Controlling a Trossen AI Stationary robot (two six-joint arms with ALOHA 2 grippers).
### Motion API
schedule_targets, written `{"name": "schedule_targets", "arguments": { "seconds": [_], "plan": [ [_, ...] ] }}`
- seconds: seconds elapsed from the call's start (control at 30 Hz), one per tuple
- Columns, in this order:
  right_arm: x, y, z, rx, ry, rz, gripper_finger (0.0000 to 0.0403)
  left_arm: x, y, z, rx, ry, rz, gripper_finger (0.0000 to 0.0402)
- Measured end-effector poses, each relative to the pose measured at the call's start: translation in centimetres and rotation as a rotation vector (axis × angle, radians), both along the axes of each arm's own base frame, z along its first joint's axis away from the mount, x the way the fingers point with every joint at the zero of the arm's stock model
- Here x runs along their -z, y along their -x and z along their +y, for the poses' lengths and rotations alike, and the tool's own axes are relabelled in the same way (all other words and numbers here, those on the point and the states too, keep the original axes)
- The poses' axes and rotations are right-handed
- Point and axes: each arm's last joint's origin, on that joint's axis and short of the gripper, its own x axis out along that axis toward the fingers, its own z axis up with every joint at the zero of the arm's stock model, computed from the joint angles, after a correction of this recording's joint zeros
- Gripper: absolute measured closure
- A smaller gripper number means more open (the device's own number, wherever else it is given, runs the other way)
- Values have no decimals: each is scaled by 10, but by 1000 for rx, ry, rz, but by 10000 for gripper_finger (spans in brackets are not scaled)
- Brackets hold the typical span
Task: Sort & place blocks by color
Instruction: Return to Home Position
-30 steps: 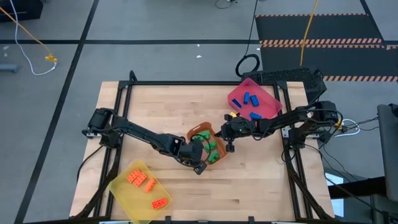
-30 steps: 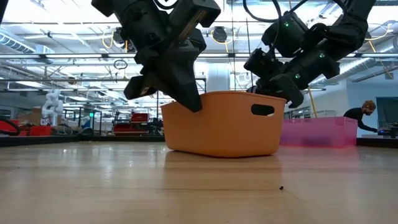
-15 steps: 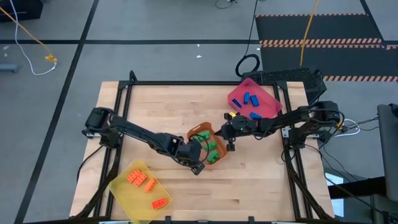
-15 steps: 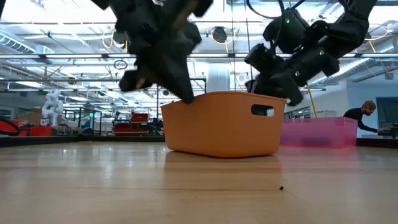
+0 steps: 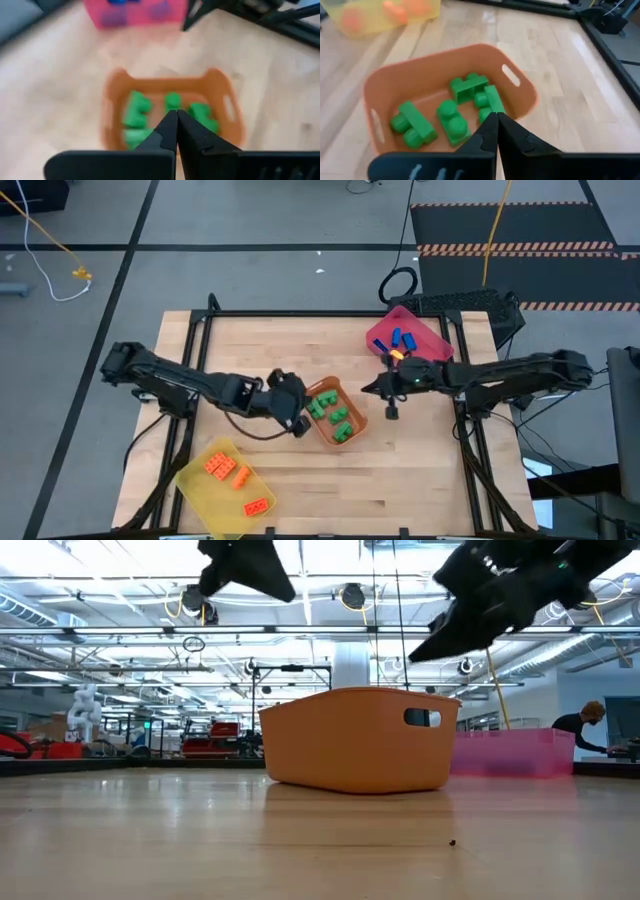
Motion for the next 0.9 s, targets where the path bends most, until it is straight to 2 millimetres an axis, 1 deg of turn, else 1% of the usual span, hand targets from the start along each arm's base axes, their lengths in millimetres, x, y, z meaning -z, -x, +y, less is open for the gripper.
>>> {"name": "schedule_targets", "arguments": {
  "seconds": [0.07, 0.17, 0.27, 0.33, 0.4, 0.47, 0.53, 0.57, 0.63, 0.67, 0.73, 0.8, 0.9],
  "plan": [
    [-9, 10, 1, 7, -15, -13, 403, -5, 2, 6, 2, -90, -7, 396],
    [-22, 25, 2, 10, -21, -53, 403, -15, 3, 18, 19, -169, -23, 396],
    [-37, 40, 3, 17, -33, -120, 403, -33, 4, 29, 48, -233, -116, 396],
    [-46, 49, 3, 18, -33, -174, 403, -42, 6, 33, 103, -266, -147, 396],
    [-50, 59, 4, 25, -33, -189, 403, -53, 6, 37, 175, -278, -217, 396],
    [-53, 67, 4, 56, -33, -192, 403, -58, 14, 40, 232, -291, -213, 396],
    [-52, 76, 3, 91, -30, -169, 403, -65, 15, 43, 247, -302, -256, 396],
    [-52, 79, 3, 102, -29, -160, 403, -64, 19, 44, 255, -306, -261, 396],
    [-52, 86, 4, 114, -49, -156, 403, -54, 27, 47, 264, -309, -245, 396],
    [-53, 89, 4, 117, -57, -155, 403, -53, 30, 49, 256, -309, -286, 396],
    [-53, 93, 4, 122, -74, -167, 403, -40, 46, 55, 241, -310, -285, 396],
    [-53, 100, 5, 122, -90, -194, 403, -31, 60, 61, 241, -300, -354, 396],
    [-45, 108, 6, 112, -124, -217, 403, -8, 87, 66, 285, -271, -406, 396]
  ]
}}
